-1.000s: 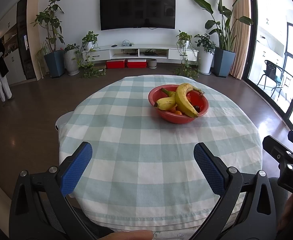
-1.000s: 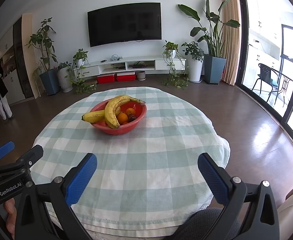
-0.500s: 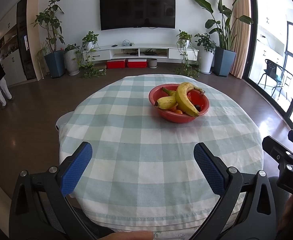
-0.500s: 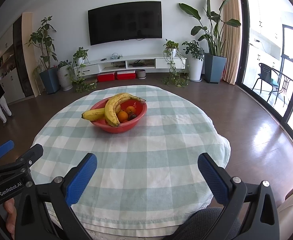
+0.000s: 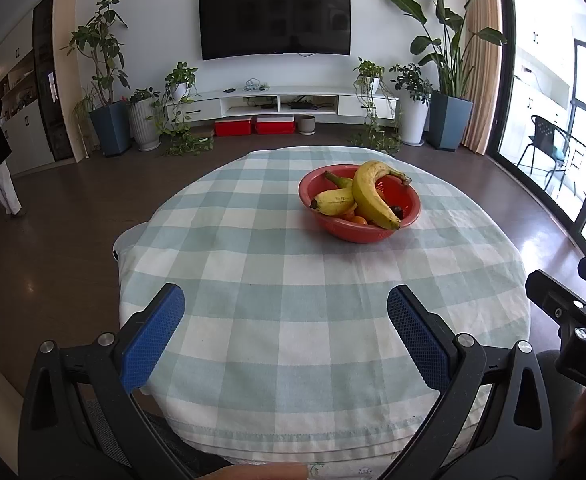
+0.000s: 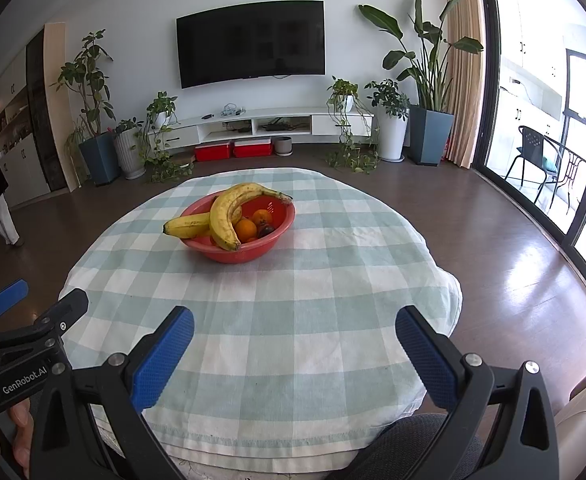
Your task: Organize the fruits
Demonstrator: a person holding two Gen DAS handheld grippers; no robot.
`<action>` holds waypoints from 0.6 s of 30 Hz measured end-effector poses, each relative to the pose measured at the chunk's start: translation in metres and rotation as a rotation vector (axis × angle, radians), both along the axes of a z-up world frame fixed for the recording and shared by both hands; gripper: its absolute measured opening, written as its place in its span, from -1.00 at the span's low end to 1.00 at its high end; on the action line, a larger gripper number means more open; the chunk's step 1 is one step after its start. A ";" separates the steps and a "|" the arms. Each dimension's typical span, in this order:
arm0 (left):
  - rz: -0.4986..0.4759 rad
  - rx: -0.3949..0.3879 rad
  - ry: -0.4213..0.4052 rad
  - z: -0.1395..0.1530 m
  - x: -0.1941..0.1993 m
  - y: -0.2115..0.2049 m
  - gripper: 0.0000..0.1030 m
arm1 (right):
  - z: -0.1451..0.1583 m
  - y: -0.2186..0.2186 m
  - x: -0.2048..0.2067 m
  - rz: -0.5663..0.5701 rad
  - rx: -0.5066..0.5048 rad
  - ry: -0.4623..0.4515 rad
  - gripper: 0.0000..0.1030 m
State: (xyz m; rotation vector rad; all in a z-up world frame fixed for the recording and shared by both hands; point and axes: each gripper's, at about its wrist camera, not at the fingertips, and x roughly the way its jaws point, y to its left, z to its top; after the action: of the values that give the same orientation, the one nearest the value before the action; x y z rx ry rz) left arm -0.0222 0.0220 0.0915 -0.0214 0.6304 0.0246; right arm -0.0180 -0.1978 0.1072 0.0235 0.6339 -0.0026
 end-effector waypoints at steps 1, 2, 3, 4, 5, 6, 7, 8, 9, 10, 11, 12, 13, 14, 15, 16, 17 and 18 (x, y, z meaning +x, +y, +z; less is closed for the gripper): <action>0.000 0.000 -0.001 0.000 0.000 0.000 0.99 | 0.001 0.000 0.000 -0.001 0.001 -0.001 1.00; 0.000 0.001 -0.001 0.000 0.000 0.000 0.99 | 0.001 0.000 0.000 -0.001 0.000 -0.001 1.00; 0.000 0.001 -0.001 -0.001 0.000 0.000 0.99 | 0.001 0.000 0.000 0.000 0.001 -0.001 1.00; 0.000 0.002 0.000 -0.001 0.000 0.000 0.99 | 0.001 0.000 0.000 0.000 0.000 -0.001 1.00; 0.001 0.003 0.001 0.000 0.000 0.000 0.99 | 0.001 0.000 0.000 0.000 0.000 0.000 1.00; 0.002 0.004 0.002 0.000 0.001 0.000 0.99 | 0.001 0.000 0.000 0.000 0.000 0.000 1.00; 0.003 0.006 0.003 -0.002 0.000 0.000 0.99 | 0.002 0.000 0.000 0.000 0.000 0.001 1.00; 0.002 0.005 0.003 -0.002 0.000 0.000 0.99 | 0.002 0.001 0.000 0.001 0.000 0.001 1.00; 0.001 0.005 0.003 -0.002 0.000 0.000 0.99 | 0.002 0.001 0.000 0.001 -0.001 0.001 1.00; 0.002 0.005 0.004 -0.004 -0.001 0.002 0.99 | 0.002 0.001 0.000 0.001 -0.001 0.001 1.00; 0.002 0.005 0.004 -0.005 -0.001 0.001 0.99 | 0.002 0.001 0.000 0.001 -0.001 0.001 1.00; 0.001 0.006 0.003 -0.004 -0.001 0.001 0.99 | 0.003 0.001 0.000 0.001 -0.001 0.001 1.00; 0.001 0.007 0.003 -0.006 -0.002 0.003 0.99 | 0.003 0.001 0.000 0.000 -0.001 0.001 1.00; 0.002 0.005 0.004 -0.004 -0.001 0.001 0.99 | 0.003 0.001 0.000 0.000 -0.001 0.002 1.00; 0.001 0.003 0.005 -0.004 0.000 0.001 0.99 | 0.003 0.001 0.000 0.000 -0.001 0.002 1.00; 0.001 -0.004 0.006 -0.005 -0.001 0.003 1.00 | 0.002 0.000 -0.001 0.001 -0.001 0.004 1.00; 0.003 -0.011 0.007 -0.006 -0.001 0.003 0.99 | 0.001 0.000 -0.002 0.001 -0.001 0.006 1.00; 0.005 -0.023 0.008 -0.008 -0.001 0.005 0.99 | 0.001 -0.001 -0.003 0.001 -0.001 0.008 1.00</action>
State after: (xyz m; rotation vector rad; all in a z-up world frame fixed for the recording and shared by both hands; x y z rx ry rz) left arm -0.0237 0.0272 0.0840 -0.0446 0.6386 0.0222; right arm -0.0208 -0.1990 0.1077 0.0226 0.6422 -0.0020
